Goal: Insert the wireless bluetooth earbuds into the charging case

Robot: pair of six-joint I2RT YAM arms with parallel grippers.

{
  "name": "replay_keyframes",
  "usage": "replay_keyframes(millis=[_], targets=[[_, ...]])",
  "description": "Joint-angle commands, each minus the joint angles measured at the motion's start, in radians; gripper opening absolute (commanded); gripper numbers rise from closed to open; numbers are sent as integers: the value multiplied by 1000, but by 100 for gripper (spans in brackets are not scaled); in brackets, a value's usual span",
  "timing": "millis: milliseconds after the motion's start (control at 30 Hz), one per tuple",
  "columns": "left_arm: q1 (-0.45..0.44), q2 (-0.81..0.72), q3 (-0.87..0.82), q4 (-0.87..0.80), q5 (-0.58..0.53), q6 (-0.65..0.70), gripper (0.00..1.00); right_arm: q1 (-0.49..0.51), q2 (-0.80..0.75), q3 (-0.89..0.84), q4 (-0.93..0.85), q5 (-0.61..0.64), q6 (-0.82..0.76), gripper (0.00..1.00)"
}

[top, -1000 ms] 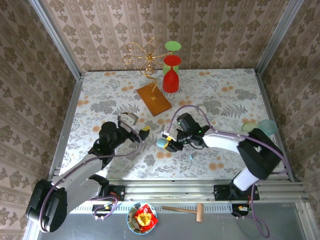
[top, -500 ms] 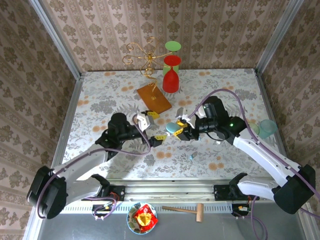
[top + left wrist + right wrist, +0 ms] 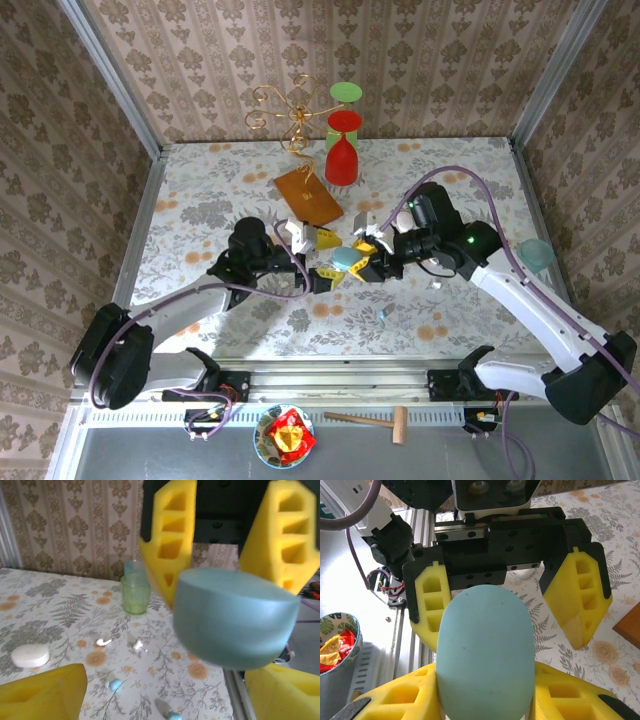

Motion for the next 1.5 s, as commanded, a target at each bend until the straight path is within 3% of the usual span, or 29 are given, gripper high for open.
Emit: replay_keyframes(millis=[0, 433, 600, 900, 1300, 1467], targets=[[-6, 13, 37, 81, 63, -62, 79, -3, 37, 51, -50, -35, -26, 21], [-6, 17, 46, 129, 107, -111, 65, -3, 51, 58, -27, -30, -12, 21], [-7, 3, 38, 123, 102, -100, 73, -3, 39, 52, 6, -46, 3, 21], [-6, -16, 36, 68, 83, -50, 73, -3, 20, 38, 43, -53, 21, 21], [-6, -26, 43, 62, 86, -54, 53, -3, 26, 28, 41, -56, 12, 21], [-6, -25, 43, 60, 88, -55, 59, -3, 35, 34, 7, -41, -15, 20]])
